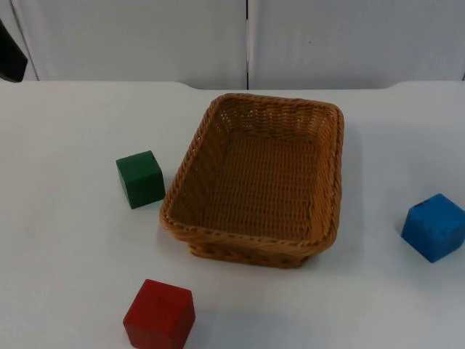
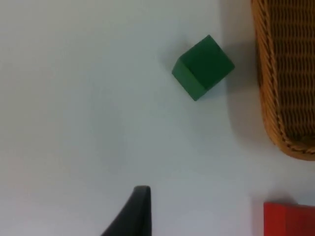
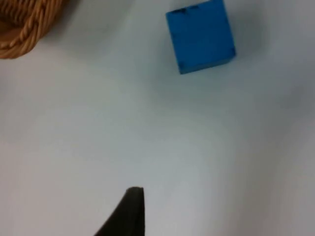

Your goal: Pick up one cube with each hand and place exactly two cubes into the same basket, leaving the remaining cube outside.

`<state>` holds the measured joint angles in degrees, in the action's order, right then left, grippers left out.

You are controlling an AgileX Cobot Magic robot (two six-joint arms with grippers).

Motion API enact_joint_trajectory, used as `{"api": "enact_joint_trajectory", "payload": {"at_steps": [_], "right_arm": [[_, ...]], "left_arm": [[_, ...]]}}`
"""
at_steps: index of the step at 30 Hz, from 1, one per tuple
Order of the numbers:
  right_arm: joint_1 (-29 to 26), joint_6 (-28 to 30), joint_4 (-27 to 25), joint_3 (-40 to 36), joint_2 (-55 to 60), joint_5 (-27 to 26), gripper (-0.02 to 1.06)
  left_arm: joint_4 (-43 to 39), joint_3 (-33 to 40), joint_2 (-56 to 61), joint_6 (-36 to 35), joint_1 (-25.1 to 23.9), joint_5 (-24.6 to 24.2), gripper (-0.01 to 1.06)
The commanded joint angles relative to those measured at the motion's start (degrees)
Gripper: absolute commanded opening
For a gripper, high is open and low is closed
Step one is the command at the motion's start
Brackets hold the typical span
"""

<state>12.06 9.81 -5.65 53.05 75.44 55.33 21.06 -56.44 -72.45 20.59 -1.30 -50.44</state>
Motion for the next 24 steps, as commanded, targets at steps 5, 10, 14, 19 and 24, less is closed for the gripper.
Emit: {"api": "enact_joint_trajectory", "payload": {"at_steps": [5,10,14,19,24], "right_arm": [[3.2,-1.2,2.2,5.8,7.6,-0.9,1.05],[3.3,-1.2,2.4,8.5,12.3,-1.5,1.05],[3.3,-1.2,2.4,8.7,14.7,-3.8,1.05],[3.3,-1.2,2.5,8.7,17.8,-4.7,1.05],[5.0,-1.2,2.5,8.7,21.1,-6.6,1.05]], "left_arm": [[0.8,-3.5,-5.9,2.1,0.1,-0.1,1.05],[0.8,-6.0,-10.5,6.1,0.1,0.0,1.05],[0.8,-8.0,-13.5,8.4,0.1,0.5,1.05],[1.1,-12.0,-18.8,12.6,0.1,0.2,1.05],[0.6,-14.9,-23.7,17.7,1.3,0.2,1.05]]}}
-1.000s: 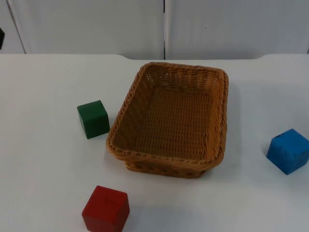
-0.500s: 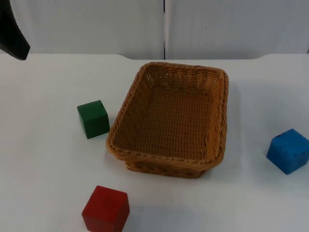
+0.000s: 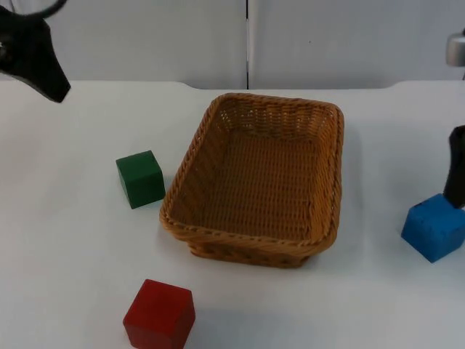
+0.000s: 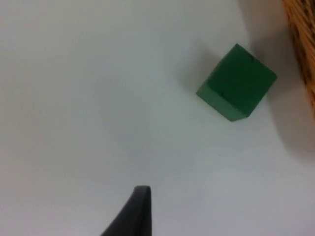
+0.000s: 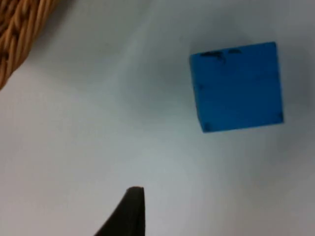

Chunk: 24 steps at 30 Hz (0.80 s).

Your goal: Pick up one cube with each hand and place exactly two cubes into the same basket, leaving the remaining cube outside.

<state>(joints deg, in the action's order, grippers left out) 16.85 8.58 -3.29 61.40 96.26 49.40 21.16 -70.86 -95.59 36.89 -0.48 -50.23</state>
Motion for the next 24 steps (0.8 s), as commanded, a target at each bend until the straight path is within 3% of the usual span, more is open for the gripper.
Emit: {"api": "enact_joint_trajectory", "payload": {"at_steps": [1,7,11,24], "right_arm": [[1.0,0.0,0.3,0.4,0.9,-1.6,1.05],[1.8,-0.7,0.6,0.4,5.0,-4.2,1.05],[1.8,-4.1,4.9,0.4,6.4,-6.0,1.05],[1.8,-3.2,4.7,0.4,10.2,-9.7,1.05]], "left_arm": [[0.4,-1.2,-1.8,2.9,1.2,0.0,1.05],[-1.6,-4.4,-7.6,9.3,4.6,0.9,1.05],[-1.8,-5.6,-9.7,11.3,5.3,1.5,1.05],[-5.2,-10.7,-19.6,20.6,7.8,4.3,1.05]]}}
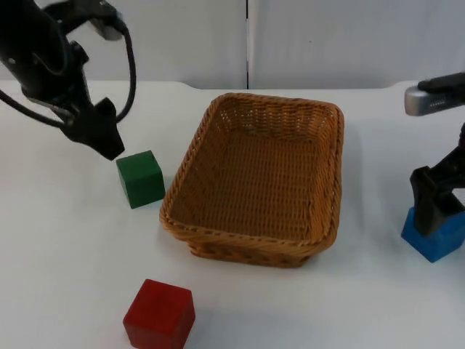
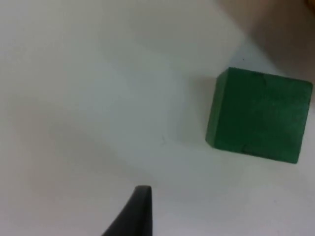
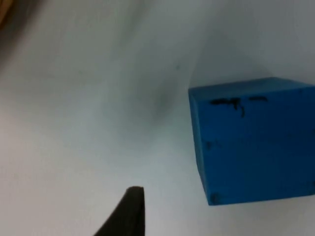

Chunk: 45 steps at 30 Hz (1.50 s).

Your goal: Pick up one cube with each hand and place exactly two cubes into the same basket, leaving the remaining cube outside.

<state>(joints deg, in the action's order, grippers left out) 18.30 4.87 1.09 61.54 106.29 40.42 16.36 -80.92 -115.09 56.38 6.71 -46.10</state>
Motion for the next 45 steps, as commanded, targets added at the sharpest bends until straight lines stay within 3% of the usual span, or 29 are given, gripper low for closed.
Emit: {"api": "enact_joint_trajectory", "payload": {"at_steps": [1,17,27,45], "right_arm": [[0.4,0.6,0.3,0.2,0.4,-0.7,1.05],[0.4,0.7,0.8,0.2,4.7,-4.6,1.05],[0.4,0.5,2.1,0.2,8.1,-10.5,1.05],[0.4,1.0,2.7,0.2,8.7,-12.9,1.05]], "left_arm": [[-1.5,-0.8,-0.9,1.2,1.0,0.4,1.05],[-3.3,-4.4,-7.2,4.4,5.3,4.0,1.05],[-3.7,-4.7,-11.2,6.8,5.6,6.6,1.05],[-3.7,-5.1,-14.7,6.8,5.6,10.5,1.05]]}}
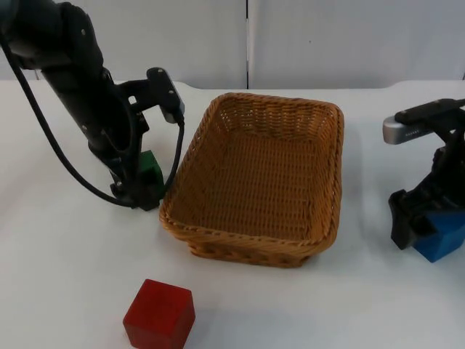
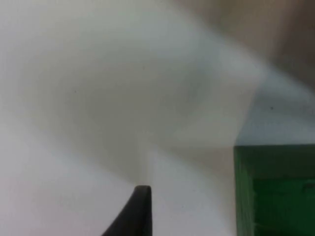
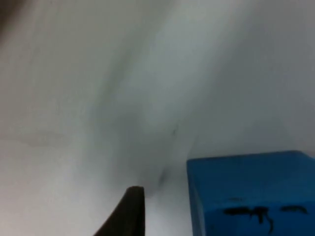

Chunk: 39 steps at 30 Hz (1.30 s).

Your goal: Pick up one cube with each hand and place exactly two cubes into the same basket, leaving the remaining cube outside.

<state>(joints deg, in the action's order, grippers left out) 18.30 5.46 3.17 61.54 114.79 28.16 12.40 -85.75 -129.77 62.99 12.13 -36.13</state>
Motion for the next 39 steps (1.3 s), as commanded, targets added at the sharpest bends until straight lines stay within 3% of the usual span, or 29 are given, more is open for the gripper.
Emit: {"api": "enact_joint_trajectory", "payload": {"at_steps": [1,8,11,12,14,16,17,21,22,24,28,32,39], "right_arm": [[0.4,0.4,0.6,0.2,0.4,-0.8,1.05],[0.4,0.4,0.6,0.2,1.7,-0.8,1.05],[0.4,0.4,0.6,0.2,1.7,-0.8,0.95],[0.4,0.4,0.6,0.2,1.7,-0.8,0.95],[0.4,-0.3,0.6,0.2,1.7,-0.8,0.81],[0.4,-0.5,0.6,0.2,1.6,-0.9,0.57],[0.4,-0.5,0.6,0.2,1.6,-0.9,0.57],[0.4,-0.5,0.6,0.2,1.6,-1.0,0.2],[0.4,-0.5,0.6,0.2,1.6,-1.0,0.2],[0.4,-0.5,0.6,0.2,1.5,-1.0,0.02],[0.4,-0.5,0.6,0.2,1.4,-0.5,0.0],[0.4,-0.5,0.6,0.2,-2.1,0.7,0.0],[0.4,-0.5,0.8,0.2,-9.2,0.6,0.0]], "left_arm": [[0.3,-0.2,0.0,0.2,0.2,0.6,1.05],[0.0,-0.2,0.0,0.2,0.2,0.6,0.98],[0.2,-0.2,0.0,0.2,0.2,0.7,0.8],[0.2,-0.2,0.0,0.2,0.2,0.7,0.8],[0.2,-0.2,0.0,0.2,0.2,0.9,0.66],[0.2,-0.2,0.0,0.2,0.2,0.9,0.47],[0.2,-0.2,0.0,0.2,0.2,0.9,0.47],[0.2,-0.2,0.0,0.2,0.2,0.9,0.15],[0.2,-0.2,0.0,0.2,0.2,0.9,0.15],[0.2,-0.2,0.1,0.2,0.2,0.9,0.01],[-1.7,-0.2,0.3,-0.8,0.2,0.5,0.0],[-11.4,-0.2,2.1,-6.5,0.2,-0.8,0.0],[-18.8,-0.2,6.3,-12.8,-0.1,-1.1,0.0]]}}
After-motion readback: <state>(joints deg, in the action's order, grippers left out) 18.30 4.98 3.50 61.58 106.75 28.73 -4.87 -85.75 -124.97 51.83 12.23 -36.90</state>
